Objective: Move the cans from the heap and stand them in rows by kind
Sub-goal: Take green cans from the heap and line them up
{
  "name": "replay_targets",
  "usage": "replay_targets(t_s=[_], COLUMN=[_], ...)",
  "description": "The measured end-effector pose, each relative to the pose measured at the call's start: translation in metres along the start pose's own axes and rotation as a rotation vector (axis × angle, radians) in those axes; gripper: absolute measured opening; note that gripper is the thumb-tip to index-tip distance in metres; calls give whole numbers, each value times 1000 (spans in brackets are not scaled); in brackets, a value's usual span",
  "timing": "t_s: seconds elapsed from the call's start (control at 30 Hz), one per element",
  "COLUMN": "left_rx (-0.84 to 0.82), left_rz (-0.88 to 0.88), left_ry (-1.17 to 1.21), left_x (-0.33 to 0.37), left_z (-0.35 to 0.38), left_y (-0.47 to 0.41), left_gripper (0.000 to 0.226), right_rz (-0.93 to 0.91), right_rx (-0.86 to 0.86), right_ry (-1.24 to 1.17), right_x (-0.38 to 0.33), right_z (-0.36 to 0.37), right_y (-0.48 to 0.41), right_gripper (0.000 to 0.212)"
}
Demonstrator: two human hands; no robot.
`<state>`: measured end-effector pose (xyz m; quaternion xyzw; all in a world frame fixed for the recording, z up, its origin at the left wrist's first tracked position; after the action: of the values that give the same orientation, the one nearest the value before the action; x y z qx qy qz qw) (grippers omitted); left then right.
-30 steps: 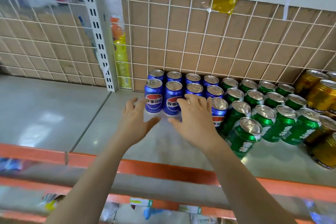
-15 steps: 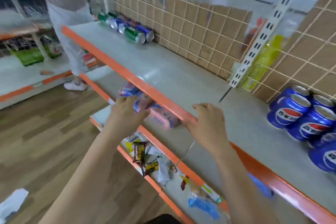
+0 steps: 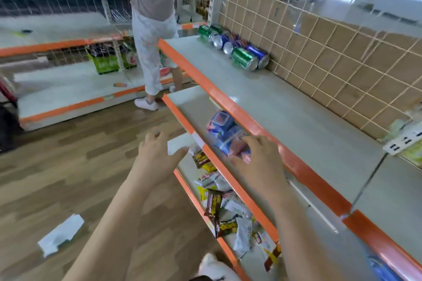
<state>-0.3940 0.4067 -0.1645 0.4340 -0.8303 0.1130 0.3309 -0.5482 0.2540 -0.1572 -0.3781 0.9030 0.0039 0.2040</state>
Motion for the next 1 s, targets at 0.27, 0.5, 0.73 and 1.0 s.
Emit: replay_targets(t_s=[0.27,0.5,0.73,1.0], left_rx=[-71,-95,-93,-123], left_rz=[52,75,138,285], left_ry=[-12,-90,-91,-82], left_x=[6,32,47,66], left_z=[9,-11,-12,-10], left_y=[-97,-220,-308,-417], left_gripper=[56,58,56,55], right_rz=[34,39,68,128], right_rx=[-61,-25,-19,17], right_ry=[-81,-170,-159,-148], right_x=[-12,-25,-27,-32], right_z=[26,41,57,73], right_y=[-90,-218,-299,-367], right_gripper=[46,46,49,48])
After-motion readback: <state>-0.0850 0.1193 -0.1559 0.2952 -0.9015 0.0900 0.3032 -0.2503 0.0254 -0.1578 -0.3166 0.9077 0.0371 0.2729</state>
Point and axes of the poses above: each hand's wrist, its own y-axis away from the middle knuckle, its own z-axis out of the palm, x = y × z, the point moved 2 cm from there along -y, towards the middle knuckle
